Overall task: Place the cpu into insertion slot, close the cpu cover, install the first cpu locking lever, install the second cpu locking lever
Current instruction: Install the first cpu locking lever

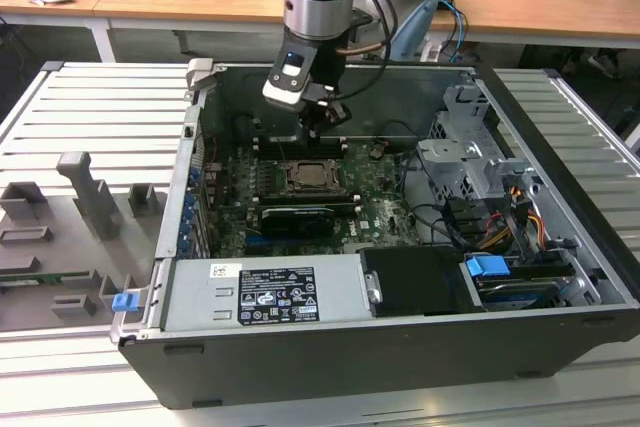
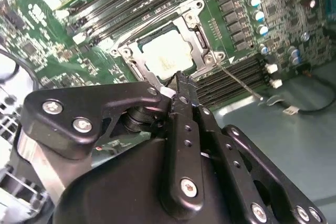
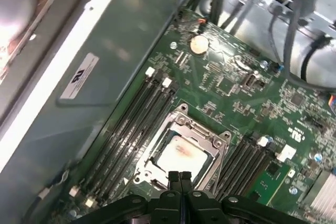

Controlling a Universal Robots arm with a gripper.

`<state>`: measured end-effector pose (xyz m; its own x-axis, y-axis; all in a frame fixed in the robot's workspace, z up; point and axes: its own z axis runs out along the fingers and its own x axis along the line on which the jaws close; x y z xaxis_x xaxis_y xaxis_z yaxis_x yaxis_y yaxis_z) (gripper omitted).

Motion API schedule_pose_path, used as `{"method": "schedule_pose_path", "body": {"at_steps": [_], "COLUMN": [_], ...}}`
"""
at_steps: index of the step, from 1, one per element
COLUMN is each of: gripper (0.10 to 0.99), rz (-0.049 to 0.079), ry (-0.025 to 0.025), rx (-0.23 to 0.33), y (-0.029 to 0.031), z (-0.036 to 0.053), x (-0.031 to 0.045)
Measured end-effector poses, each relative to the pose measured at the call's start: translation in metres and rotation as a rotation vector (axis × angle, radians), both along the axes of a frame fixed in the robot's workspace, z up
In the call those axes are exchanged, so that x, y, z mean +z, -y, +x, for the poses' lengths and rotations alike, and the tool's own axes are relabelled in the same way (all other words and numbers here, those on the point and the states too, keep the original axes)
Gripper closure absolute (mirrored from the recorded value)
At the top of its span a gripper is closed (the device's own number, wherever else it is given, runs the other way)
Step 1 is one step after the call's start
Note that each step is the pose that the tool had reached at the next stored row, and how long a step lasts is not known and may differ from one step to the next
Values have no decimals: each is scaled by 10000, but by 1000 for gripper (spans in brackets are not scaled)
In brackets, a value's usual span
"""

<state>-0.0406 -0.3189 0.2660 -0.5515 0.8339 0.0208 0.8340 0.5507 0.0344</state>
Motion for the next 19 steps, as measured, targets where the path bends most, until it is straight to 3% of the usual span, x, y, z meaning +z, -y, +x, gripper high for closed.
{"method": "schedule_pose_path", "body": {"at_steps": [7,19], "gripper": [980,980], "rz": [-4,-13], "ry": [-1,-1], "rx": [1896,4645], "y": [0,0], "z": [0,-1], "x": [-3,-8]}}
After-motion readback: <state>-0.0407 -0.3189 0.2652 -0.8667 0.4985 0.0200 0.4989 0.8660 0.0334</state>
